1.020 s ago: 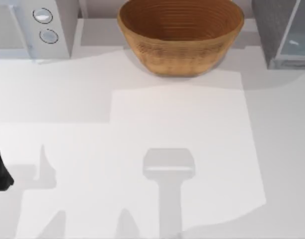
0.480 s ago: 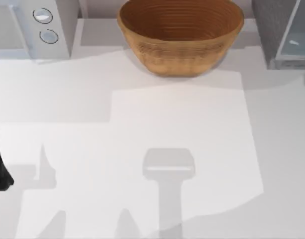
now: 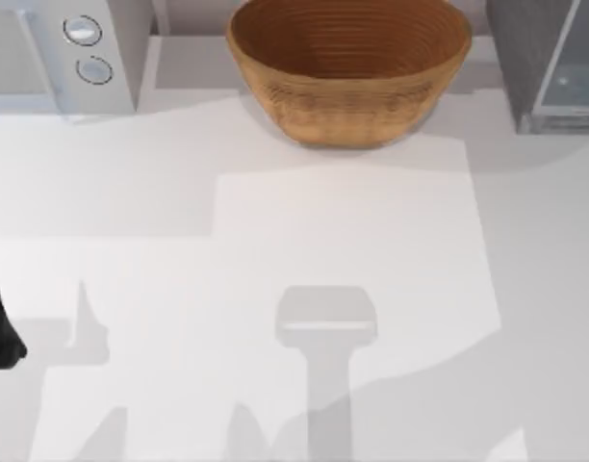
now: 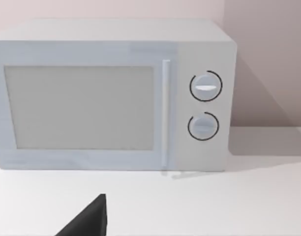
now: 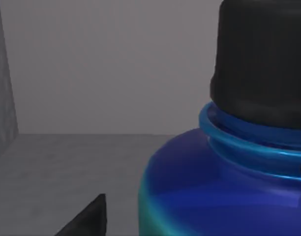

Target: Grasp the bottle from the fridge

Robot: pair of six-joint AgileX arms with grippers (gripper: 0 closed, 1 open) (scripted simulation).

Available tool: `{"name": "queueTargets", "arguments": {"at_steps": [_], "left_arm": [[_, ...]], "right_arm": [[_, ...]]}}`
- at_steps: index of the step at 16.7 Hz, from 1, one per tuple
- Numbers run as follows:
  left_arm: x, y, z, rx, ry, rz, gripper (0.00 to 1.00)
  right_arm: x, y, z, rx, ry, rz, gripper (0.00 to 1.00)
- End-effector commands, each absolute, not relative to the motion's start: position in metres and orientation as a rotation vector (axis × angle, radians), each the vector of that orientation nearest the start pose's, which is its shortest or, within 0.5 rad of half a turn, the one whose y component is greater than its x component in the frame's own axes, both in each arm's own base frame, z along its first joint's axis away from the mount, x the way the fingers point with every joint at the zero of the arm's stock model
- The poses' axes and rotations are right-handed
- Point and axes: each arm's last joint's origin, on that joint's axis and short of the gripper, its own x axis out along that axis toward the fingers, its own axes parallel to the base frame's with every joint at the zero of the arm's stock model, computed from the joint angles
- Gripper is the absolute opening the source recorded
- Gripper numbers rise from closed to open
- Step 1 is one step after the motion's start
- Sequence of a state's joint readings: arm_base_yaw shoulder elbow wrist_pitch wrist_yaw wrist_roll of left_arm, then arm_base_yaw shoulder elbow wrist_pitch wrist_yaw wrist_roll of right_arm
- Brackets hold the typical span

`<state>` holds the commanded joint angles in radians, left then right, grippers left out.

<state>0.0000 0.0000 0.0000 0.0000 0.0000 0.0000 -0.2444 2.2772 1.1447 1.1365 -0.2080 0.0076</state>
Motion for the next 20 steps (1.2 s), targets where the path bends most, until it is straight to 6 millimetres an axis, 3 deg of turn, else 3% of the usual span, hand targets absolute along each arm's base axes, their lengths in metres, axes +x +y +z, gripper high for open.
{"name": "queueTargets", "arguments": {"at_steps": [3,16,20], "left_arm": [[0.1057,-0.0012,0.1600,0.000,0.000,0.000,1.00],[0.1057,-0.0012,0.1600,0.000,0.000,0.000,1.00],[0.1057,-0.0012,0.1600,0.000,0.000,0.000,1.00]], "right_arm": [[0.4421,-0.0990,0.1038,-0.005,-0.001,-0.010,1.00],[0.4421,-0.0990,0.1038,-0.005,-0.001,-0.010,0.02],[0.4421,-0.0990,0.1038,-0.005,-0.001,-0.010,0.00]]}}
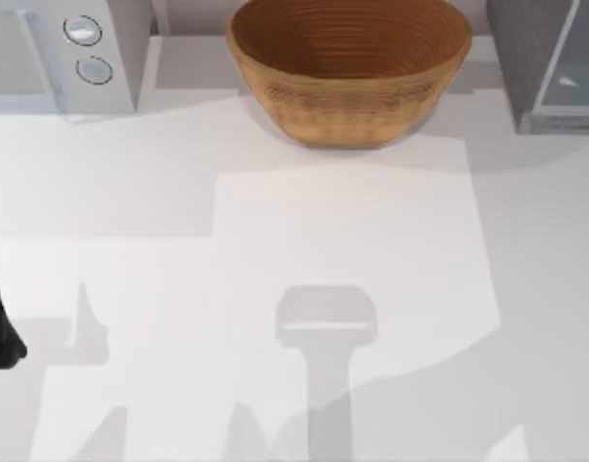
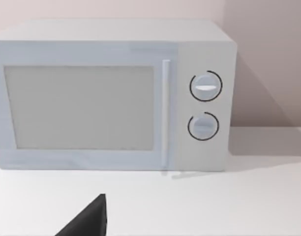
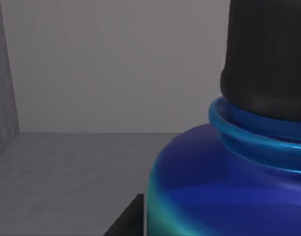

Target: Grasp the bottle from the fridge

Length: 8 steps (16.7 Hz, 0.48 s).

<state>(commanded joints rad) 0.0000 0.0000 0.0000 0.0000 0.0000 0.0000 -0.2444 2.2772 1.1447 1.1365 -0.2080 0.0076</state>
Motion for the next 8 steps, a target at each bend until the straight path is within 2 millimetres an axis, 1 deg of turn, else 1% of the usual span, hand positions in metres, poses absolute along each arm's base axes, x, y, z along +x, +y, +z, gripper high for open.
{"name": "queueTargets", "arguments": {"at_steps": [6,8], "left_arm": [[0.106,-0.001,0.160,0.000,0.000,0.000,1.00],[0.106,-0.001,0.160,0.000,0.000,0.000,1.00]], "right_arm": [[0.442,-0.100,0.106,-0.004,-0.003,-0.013,0.00],[0.442,-0.100,0.118,-0.004,-0.007,-0.014,0.00]]}}
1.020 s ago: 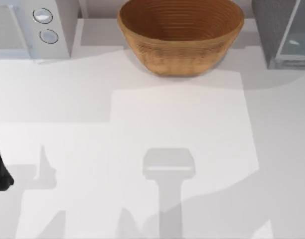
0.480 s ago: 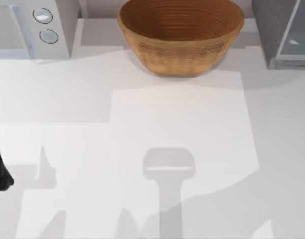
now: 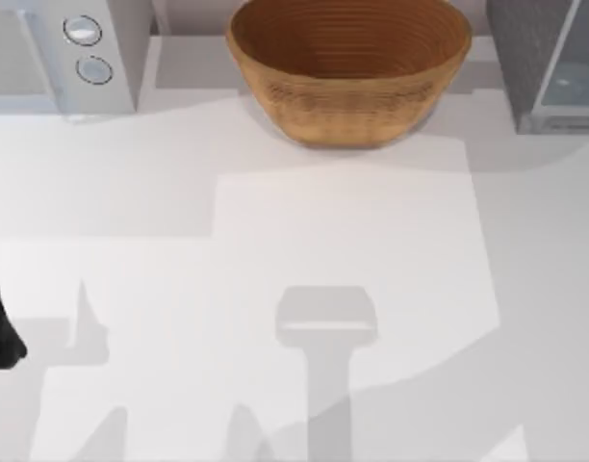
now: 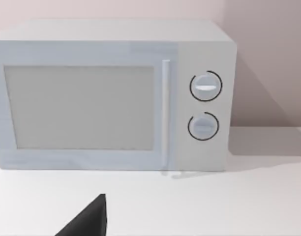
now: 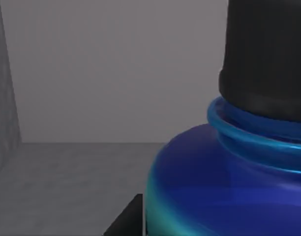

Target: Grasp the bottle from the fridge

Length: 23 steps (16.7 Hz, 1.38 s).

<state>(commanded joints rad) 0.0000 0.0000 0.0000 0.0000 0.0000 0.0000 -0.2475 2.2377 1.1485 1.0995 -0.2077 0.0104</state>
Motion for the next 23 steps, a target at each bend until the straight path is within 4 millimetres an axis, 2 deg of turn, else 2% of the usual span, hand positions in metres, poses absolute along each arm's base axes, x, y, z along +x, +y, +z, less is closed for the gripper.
{"name": "queueTargets", "arguments": {"at_steps": [6,11,14,17,20,23], "left_arm": [[0.106,-0.001,0.160,0.000,0.000,0.000,1.00],[0.106,-0.001,0.160,0.000,0.000,0.000,1.00],[0.106,-0.001,0.160,0.000,0.000,0.000,1.00],[0.106,-0.001,0.160,0.000,0.000,0.000,1.00],[0.106,-0.001,0.160,0.000,0.000,0.000,1.00],[0.106,-0.001,0.160,0.000,0.000,0.000,1.00]], "right_arm": [[0.442,-0.100,0.154,-0.004,-0.002,-0.013,0.00],[0.437,-0.102,0.155,-0.002,-0.007,-0.015,0.00],[0.416,-0.102,0.159,-0.004,-0.013,-0.008,0.00],[0.380,-0.098,0.146,0.008,0.033,-0.006,0.00],[0.350,-0.099,0.147,0.008,0.025,-0.017,0.00],[0.341,-0.099,0.152,-0.001,0.003,-0.013,0.00]]}}
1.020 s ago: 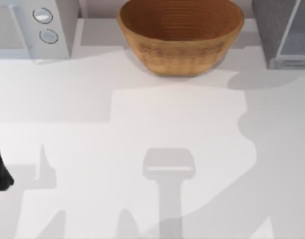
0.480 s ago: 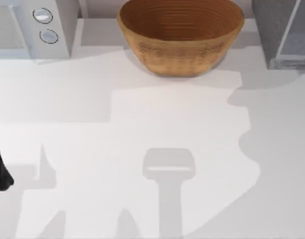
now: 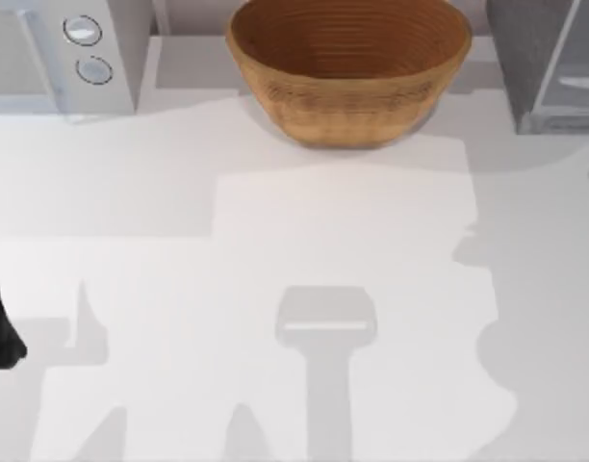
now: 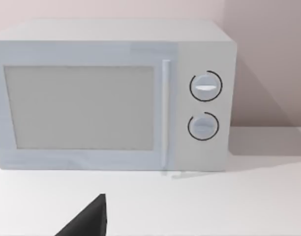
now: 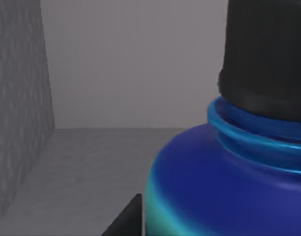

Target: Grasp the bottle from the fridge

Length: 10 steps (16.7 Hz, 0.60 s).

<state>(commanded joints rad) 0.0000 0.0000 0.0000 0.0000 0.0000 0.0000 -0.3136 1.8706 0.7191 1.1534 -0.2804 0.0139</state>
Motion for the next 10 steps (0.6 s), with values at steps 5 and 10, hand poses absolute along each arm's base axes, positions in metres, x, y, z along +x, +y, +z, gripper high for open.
{"name": "queueTargets", "arguments": {"at_steps": [5,10], "left_arm": [[0.106,-0.001,0.160,0.000,0.000,0.000,1.00],[0.106,-0.001,0.160,0.000,0.000,0.000,1.00]], "right_arm": [[0.342,-0.097,0.153,0.001,0.007,-0.008,0.00],[0.317,-0.078,0.189,-0.015,-0.013,-0.010,0.00]]}}
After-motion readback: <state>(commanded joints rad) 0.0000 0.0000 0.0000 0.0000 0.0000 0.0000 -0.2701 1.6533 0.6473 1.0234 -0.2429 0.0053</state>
